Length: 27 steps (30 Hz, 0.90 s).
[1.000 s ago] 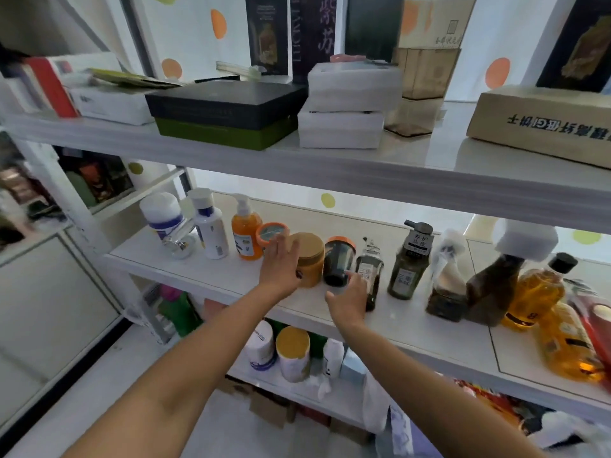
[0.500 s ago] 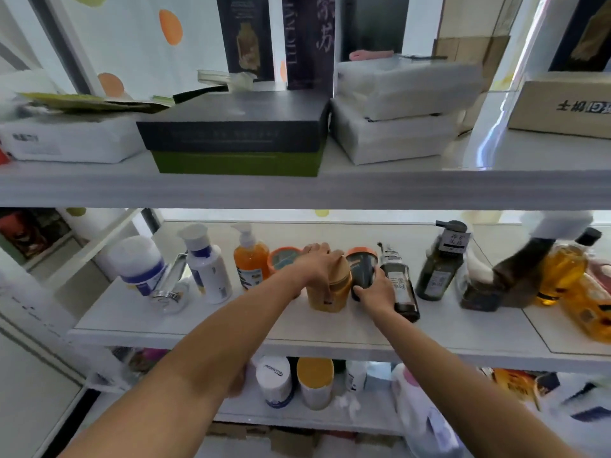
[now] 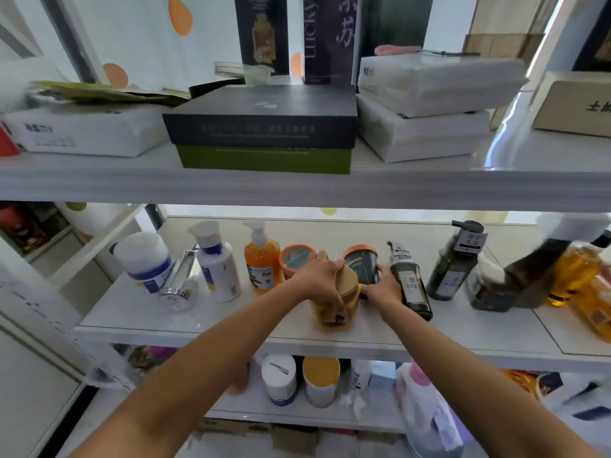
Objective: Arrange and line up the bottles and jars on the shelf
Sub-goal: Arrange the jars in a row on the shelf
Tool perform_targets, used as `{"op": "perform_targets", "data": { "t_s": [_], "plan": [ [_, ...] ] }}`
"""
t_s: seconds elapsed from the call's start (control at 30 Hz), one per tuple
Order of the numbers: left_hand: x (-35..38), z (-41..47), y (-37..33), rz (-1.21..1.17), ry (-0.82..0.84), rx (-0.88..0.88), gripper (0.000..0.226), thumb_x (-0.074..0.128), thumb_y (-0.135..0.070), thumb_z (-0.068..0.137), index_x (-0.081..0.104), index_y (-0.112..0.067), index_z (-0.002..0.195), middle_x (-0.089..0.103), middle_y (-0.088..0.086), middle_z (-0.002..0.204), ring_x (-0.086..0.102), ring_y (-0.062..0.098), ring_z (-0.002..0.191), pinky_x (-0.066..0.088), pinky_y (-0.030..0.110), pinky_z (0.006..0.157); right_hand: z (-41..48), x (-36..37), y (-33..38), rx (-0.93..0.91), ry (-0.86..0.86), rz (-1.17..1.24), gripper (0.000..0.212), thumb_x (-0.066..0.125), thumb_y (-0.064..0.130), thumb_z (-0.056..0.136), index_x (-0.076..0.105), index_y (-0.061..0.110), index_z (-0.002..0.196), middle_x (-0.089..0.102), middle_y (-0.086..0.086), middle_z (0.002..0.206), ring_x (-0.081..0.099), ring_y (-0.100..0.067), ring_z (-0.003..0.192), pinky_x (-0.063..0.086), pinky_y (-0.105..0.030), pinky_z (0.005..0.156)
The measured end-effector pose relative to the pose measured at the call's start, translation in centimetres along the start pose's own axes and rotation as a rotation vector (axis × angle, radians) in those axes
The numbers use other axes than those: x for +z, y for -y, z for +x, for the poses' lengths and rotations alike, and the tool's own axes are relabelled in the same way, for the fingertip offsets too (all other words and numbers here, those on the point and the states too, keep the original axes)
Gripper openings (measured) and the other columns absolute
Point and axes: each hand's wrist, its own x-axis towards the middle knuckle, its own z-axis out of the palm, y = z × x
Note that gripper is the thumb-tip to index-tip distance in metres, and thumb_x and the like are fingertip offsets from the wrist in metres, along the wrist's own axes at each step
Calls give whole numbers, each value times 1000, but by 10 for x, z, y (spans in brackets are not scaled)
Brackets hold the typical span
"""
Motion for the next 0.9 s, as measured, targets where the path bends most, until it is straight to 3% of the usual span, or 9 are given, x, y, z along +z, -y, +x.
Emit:
{"op": "perform_targets", "data": {
  "t_s": [0.23,0.43,0.53,0.6,0.67,0.77,0.9],
  "plan": [
    [-1,-22,3,76,-34,-33,104,78,-52,62,26,-20,146,32,13,141,25,31,133,35,43,103,-12,24,6,-3,85,95,58,63,5,82,45,17,136,59,-14,125,56,-29,110,49,-37,91],
    [3,-38,4,33,-30,-79,106,80,-50,62,25,-19,147,33,12,142,26,31,133,32,42,106,-21,26,1,-22,176,140,64,63,21,87,34,17,144,49,-10,139,49,-28,123,43,-41,103],
    [1,-41,-1,40,-34,-72,106,80,-52,61,26,-19,146,35,11,141,29,30,130,33,41,103,-27,16,-12,-86,137,140,68,54,1,88,24,13,148,37,-11,149,38,-26,135,36,-38,110],
    [-3,-39,-7,18,-36,-50,105,79,-53,62,27,-18,146,39,10,139,34,28,127,35,39,100,-32,5,-23,-187,112,166,69,48,-15,81,32,10,143,41,-11,145,40,-23,133,36,-31,108],
    [-8,-33,-17,-35,-52,-34,101,79,-54,62,31,-18,144,41,10,136,37,27,123,39,39,99,-36,-7,-31,-263,45,195,68,46,-19,76,38,11,137,45,-10,139,43,-22,129,36,-26,102],
    [-12,-17,-34,-94,-123,-17,97,79,-55,62,34,-19,141,41,9,128,36,22,111,40,36,92,-36,-23,-32,-353,-46,182,60,54,-8,78,40,13,132,47,-8,133,44,-21,125,35,-26,99],
    [-11,13,-55,-129,-156,-21,96,80,-56,61,39,-18,139,44,10,123,32,19,102,40,33,85,-26,-50,-32,-338,20,131,67,72,18,80,35,14,136,47,-8,135,45,-20,125,41,-31,99]
  ]
}}
